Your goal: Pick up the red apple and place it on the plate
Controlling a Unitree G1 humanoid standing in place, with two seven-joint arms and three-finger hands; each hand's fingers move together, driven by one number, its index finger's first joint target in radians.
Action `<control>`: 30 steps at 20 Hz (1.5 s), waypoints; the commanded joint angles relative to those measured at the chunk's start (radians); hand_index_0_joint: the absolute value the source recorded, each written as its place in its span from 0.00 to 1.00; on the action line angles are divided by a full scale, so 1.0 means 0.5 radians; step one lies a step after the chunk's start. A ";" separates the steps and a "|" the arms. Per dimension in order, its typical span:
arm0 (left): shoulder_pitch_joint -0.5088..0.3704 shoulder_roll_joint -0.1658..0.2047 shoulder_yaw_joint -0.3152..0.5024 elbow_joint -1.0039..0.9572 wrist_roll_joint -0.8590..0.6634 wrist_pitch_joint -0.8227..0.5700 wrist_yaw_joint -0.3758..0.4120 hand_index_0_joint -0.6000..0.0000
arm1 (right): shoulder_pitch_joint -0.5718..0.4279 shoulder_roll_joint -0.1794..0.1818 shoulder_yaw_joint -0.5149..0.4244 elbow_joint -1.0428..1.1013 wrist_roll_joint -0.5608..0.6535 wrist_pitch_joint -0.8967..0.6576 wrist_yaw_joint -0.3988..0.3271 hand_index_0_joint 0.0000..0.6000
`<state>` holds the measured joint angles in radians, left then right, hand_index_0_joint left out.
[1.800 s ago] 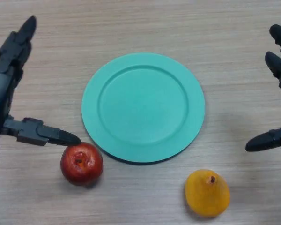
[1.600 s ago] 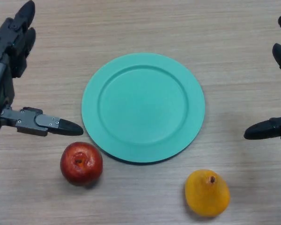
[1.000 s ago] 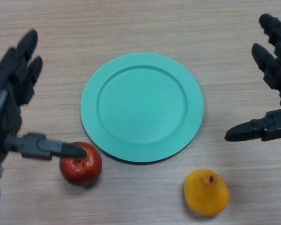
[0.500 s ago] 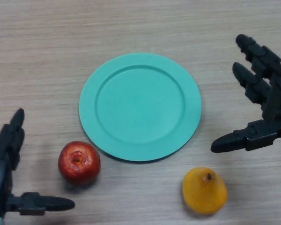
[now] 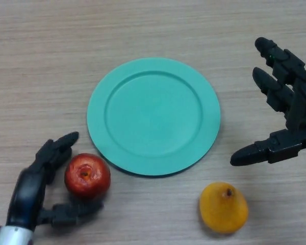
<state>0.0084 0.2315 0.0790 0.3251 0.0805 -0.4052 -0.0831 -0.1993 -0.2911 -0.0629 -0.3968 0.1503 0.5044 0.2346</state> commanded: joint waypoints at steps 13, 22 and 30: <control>-0.857 0.190 -0.031 0.329 0.188 -0.342 -0.005 0.00 | -0.069 -0.168 -0.293 -0.152 0.076 -0.206 0.144 0.00; -1.098 0.114 -0.108 0.768 0.307 -0.274 -0.054 1.00 | -0.083 -0.217 -0.368 -0.167 0.143 -0.189 0.107 0.00; -0.765 0.154 -0.008 -0.332 0.074 0.364 -0.322 1.00 | -0.107 -0.199 -0.318 -0.189 0.118 -0.192 0.042 0.00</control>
<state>-0.3187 0.2702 -0.0083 0.1498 0.1232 -0.1098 -0.2715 -0.2106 -0.3602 -0.1645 -0.4370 0.1746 0.5055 0.2769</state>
